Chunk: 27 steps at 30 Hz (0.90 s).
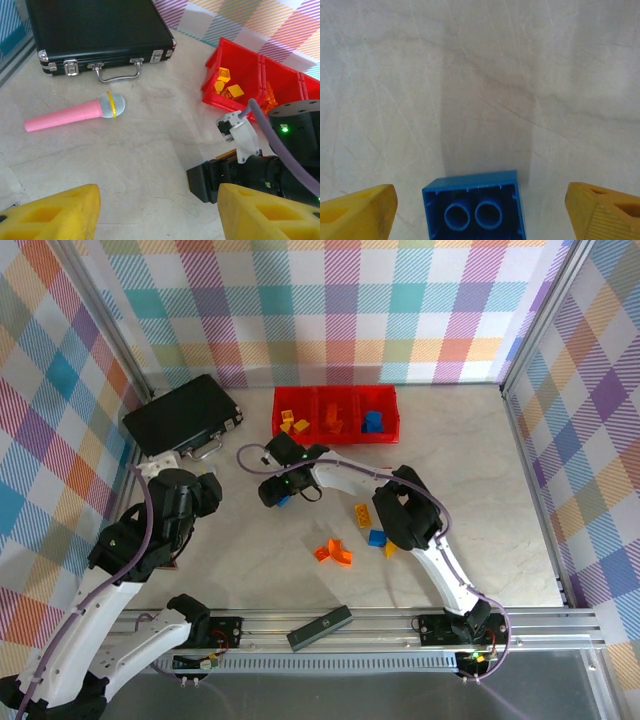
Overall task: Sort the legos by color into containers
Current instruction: Pick up the lego from the center of the table.
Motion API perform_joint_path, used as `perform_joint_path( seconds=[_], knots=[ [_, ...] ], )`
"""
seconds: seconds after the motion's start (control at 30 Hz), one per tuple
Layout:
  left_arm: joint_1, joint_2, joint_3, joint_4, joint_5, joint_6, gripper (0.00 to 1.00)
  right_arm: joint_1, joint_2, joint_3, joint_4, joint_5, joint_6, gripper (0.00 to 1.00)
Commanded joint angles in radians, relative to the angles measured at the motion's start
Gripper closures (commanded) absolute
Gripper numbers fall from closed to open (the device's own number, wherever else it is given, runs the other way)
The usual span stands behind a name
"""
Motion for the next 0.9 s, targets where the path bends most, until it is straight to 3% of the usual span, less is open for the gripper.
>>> perform_joint_path(
  seconds=[0.0,0.2,0.57,0.87],
  knots=[
    [0.007,-0.002,0.018,-0.024,-0.015,0.009,0.37,0.015,0.029,0.039,-0.036,0.027,-0.06,0.12],
    [0.007,-0.006,0.019,-0.023,-0.014,0.014,0.36,0.038,0.065,0.055,-0.054,0.075,-0.074,0.18],
    [0.007,0.006,0.014,0.0,-0.001,0.022,0.35,0.055,0.024,-0.021,-0.028,0.141,-0.071,0.46],
    [0.007,0.026,0.018,0.013,0.011,0.024,0.35,0.009,-0.108,-0.098,-0.011,0.18,-0.054,0.51]
  ],
)
